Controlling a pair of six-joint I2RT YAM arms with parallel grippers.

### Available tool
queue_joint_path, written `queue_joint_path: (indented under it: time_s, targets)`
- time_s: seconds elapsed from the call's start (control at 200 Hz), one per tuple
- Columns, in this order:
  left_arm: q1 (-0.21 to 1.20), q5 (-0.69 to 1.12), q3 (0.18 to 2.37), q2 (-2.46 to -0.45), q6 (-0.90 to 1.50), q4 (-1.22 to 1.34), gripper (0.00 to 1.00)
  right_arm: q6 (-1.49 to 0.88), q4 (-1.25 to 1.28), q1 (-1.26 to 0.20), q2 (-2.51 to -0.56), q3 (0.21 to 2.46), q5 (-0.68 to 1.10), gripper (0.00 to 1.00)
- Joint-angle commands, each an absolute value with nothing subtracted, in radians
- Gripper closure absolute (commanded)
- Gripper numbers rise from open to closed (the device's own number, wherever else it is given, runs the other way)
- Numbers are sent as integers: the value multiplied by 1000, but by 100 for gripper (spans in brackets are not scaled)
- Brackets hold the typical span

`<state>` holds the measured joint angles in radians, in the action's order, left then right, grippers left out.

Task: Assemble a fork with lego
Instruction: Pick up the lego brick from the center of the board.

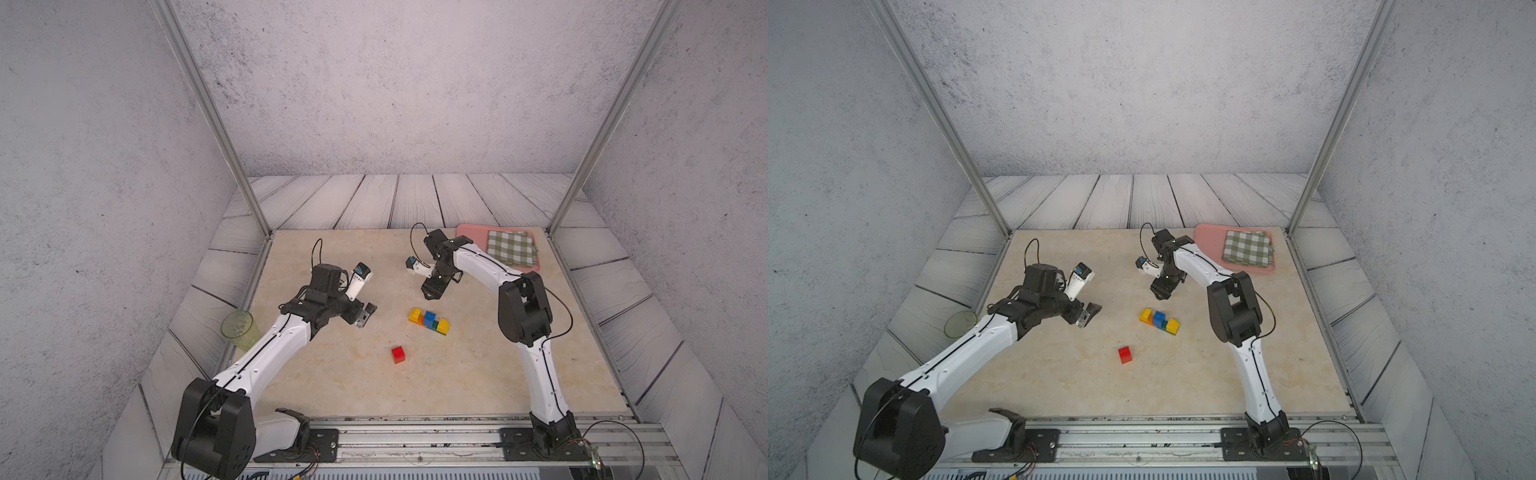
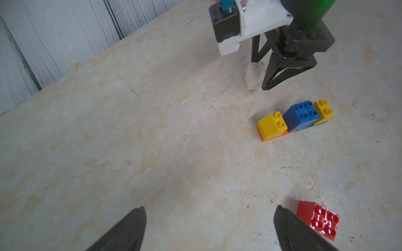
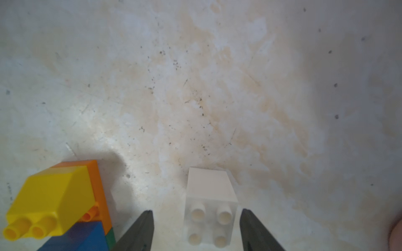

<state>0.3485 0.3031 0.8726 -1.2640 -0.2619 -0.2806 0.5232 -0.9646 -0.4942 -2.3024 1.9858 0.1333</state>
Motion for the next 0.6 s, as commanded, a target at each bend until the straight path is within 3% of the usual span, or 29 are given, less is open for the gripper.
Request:
queue_joint_path:
  time_s: [0.0, 0.225, 0.53, 0.595]
  targets:
    - [339, 307, 867, -1273, -252, -270, 2, 512, -998, -490, -2345, 2013, 159, 43]
    - [338, 305, 860, -1267, -245, -272, 2, 511, -999, -491, -2327, 2011, 167, 72]
    - [338, 307, 856, -1214, -233, -283, 2, 495, -962, -495, -2211, 1972, 147, 99]
    - [338, 310, 856, -1185, -229, -298, 2, 500, -940, -501, -2153, 1946, 148, 100]
